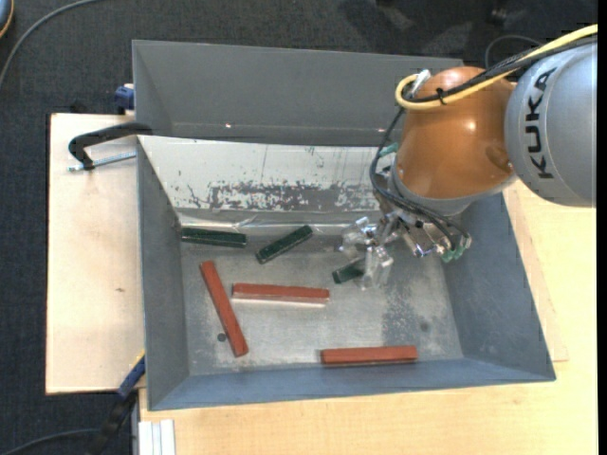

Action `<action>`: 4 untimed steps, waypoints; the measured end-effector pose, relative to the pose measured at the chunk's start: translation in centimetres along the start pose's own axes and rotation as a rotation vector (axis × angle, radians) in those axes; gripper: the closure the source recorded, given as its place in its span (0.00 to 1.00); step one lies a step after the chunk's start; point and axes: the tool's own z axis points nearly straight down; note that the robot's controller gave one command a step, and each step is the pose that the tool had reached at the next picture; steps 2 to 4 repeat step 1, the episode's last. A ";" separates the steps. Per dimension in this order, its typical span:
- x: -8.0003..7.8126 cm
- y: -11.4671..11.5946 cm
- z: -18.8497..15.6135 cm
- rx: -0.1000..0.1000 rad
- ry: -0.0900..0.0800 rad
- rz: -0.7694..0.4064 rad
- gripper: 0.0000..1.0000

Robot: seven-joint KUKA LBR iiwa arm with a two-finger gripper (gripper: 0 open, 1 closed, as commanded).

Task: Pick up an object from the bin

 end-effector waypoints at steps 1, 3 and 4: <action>-0.6 0.5 -4.4 0.000 -0.002 -0.009 1.00; -0.6 0.5 -4.4 0.000 -0.002 -0.009 1.00; -0.6 0.5 -4.4 0.000 -0.002 -0.009 1.00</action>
Offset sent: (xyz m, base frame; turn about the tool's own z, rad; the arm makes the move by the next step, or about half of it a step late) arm 0.0005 0.0055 0.0403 -0.0105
